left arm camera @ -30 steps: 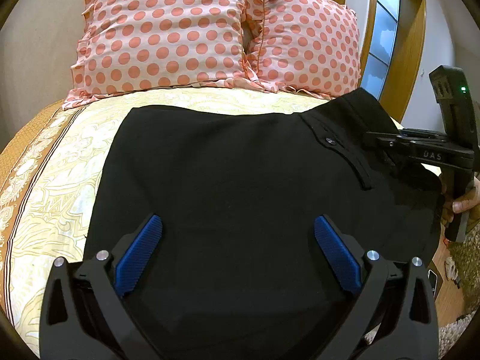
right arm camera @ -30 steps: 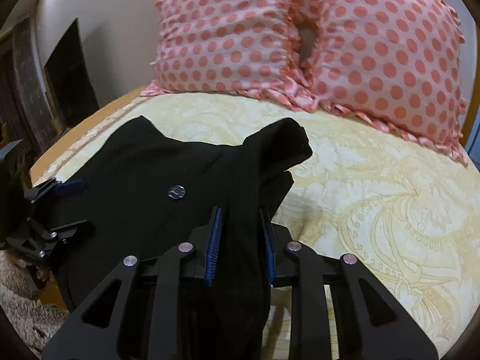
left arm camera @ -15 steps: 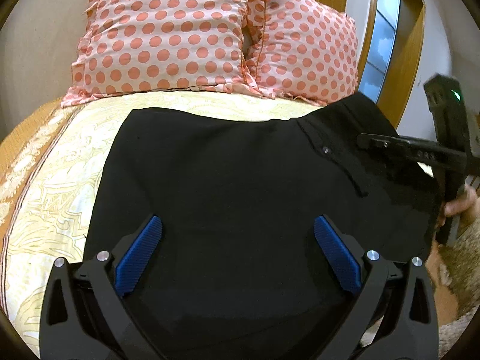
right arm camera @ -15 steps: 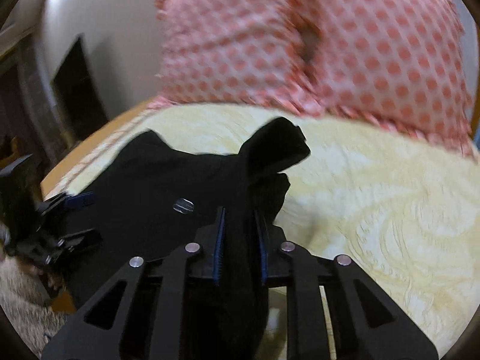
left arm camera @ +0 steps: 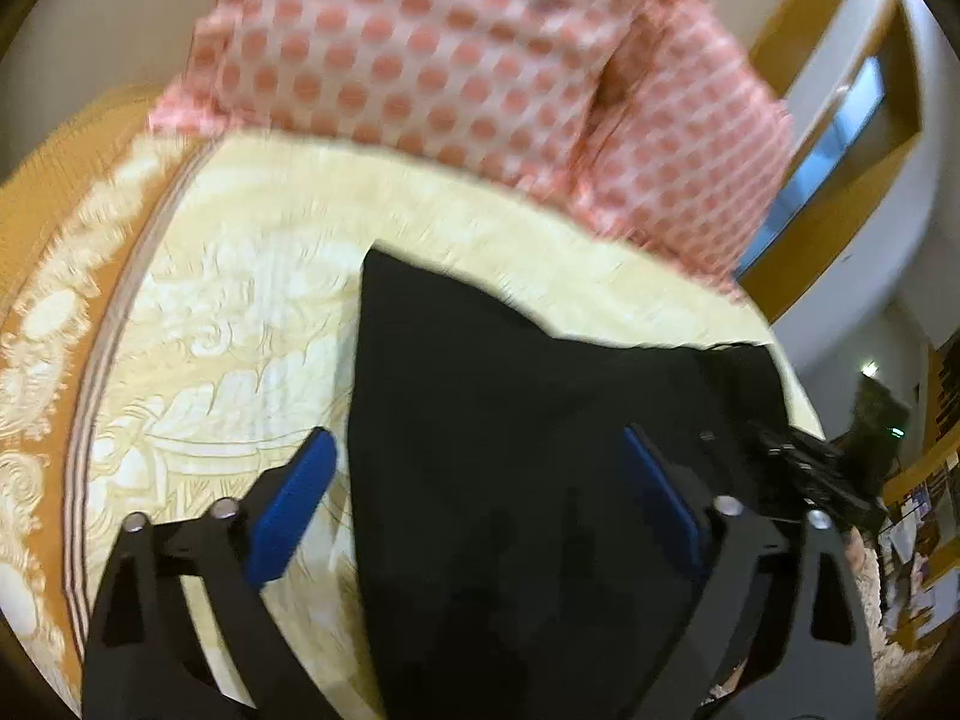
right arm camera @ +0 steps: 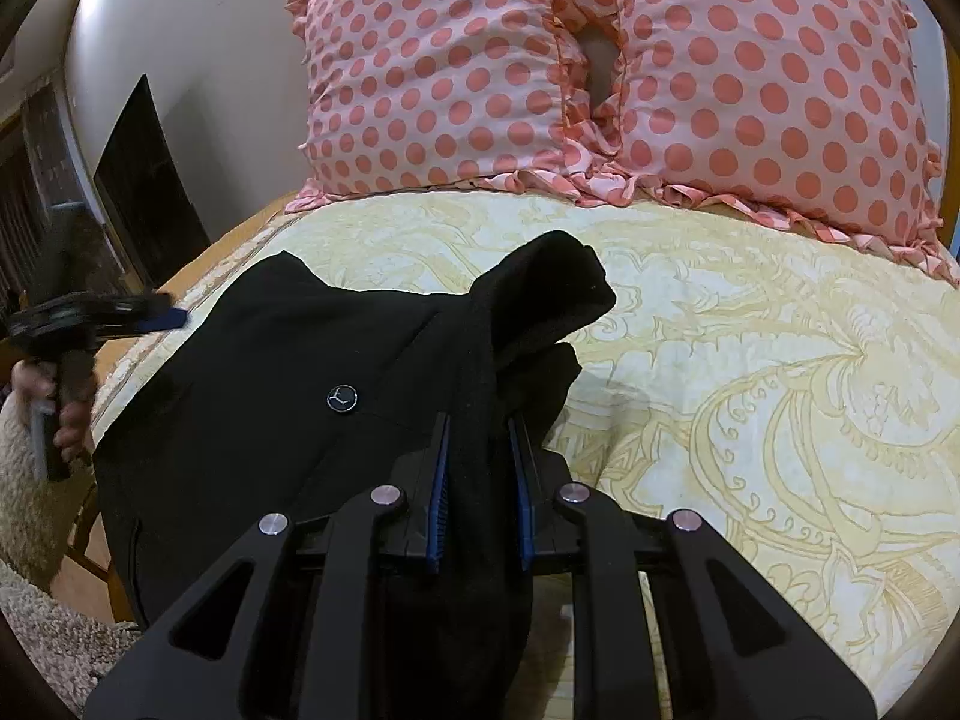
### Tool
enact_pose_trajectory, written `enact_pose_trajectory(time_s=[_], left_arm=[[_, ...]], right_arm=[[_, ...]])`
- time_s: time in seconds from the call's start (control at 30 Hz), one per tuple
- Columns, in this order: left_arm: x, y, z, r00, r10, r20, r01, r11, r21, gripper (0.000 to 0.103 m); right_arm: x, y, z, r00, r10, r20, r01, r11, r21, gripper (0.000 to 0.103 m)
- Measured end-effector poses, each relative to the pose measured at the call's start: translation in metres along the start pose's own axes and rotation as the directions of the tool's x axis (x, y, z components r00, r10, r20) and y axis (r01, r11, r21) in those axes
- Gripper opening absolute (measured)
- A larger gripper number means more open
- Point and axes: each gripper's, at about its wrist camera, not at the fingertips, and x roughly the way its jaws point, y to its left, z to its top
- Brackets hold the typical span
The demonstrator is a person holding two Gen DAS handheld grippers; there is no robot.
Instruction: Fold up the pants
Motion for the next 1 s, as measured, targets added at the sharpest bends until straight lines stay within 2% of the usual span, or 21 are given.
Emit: enact_pose_trajectory(time_s=[0.07,0.13,0.2,0.27,0.37,0.4,0.43,0.47,0.5,0.6,0.7,0.8,1.0], left_arm=[[0.014,0.009,0.003,0.998,-0.008,-0.057,0.006,0.999,-0.034,0.083],[0.017,0.010,0.007,0.998,-0.018,-0.055,0.016,0.999,-0.035,0.082],[0.020,0.012,0.010,0.997,-0.036,-0.075,0.033,0.999,-0.040,0.073],[0.021,0.012,0.011,0.996,-0.039,-0.077,0.035,0.998,-0.043,0.070],[0.021,0.012,0.011,0.997,-0.025,-0.071,0.022,0.999,-0.039,0.062],[0.020,0.012,0.010,0.998,-0.023,-0.062,0.021,0.999,-0.039,0.056],[0.019,0.012,0.012,0.998,-0.019,-0.058,0.017,0.999,-0.038,0.053],[0.018,0.010,0.012,0.999,-0.012,-0.052,0.010,0.999,-0.033,0.047],[0.016,0.009,0.011,0.999,-0.014,-0.045,0.013,1.000,-0.028,0.034],[0.017,0.004,0.010,0.999,0.015,-0.040,-0.016,1.000,-0.005,0.022],[0.017,0.001,0.009,0.998,0.049,-0.030,-0.049,0.999,0.007,0.011],[0.011,-0.006,0.010,0.998,0.061,-0.006,-0.061,0.998,0.027,0.005],[0.002,-0.034,0.032,0.996,0.081,0.031,-0.084,0.991,0.105,0.004]], right_arm=[[0.000,-0.001,0.000,1.000,0.003,-0.002,-0.003,1.000,0.009,0.019],[0.001,-0.003,0.000,1.000,0.010,-0.004,-0.010,1.000,0.022,0.019],[0.002,-0.004,0.001,1.000,0.016,-0.006,-0.015,0.999,0.029,0.019],[0.003,-0.006,0.001,1.000,0.021,-0.010,-0.020,0.999,0.043,0.021],[0.007,-0.011,0.001,0.999,0.030,-0.026,-0.028,0.997,0.079,0.031],[0.009,-0.014,0.001,0.999,0.038,-0.037,-0.035,0.994,0.100,0.035],[0.011,-0.016,0.001,0.998,0.047,-0.042,-0.042,0.993,0.112,0.035],[0.011,-0.018,0.002,0.998,0.056,-0.043,-0.050,0.991,0.120,0.035],[0.010,-0.017,0.002,0.997,0.061,-0.040,-0.056,0.991,0.119,0.033],[0.007,-0.011,0.002,0.998,0.055,-0.025,-0.053,0.995,0.079,0.024],[0.003,-0.007,0.003,0.999,0.051,-0.012,-0.050,0.997,0.065,0.020],[-0.002,-0.005,0.007,0.999,0.051,0.004,-0.051,0.997,0.060,0.018],[-0.008,-0.009,0.034,0.998,0.058,0.025,-0.059,0.996,0.063,0.017]])
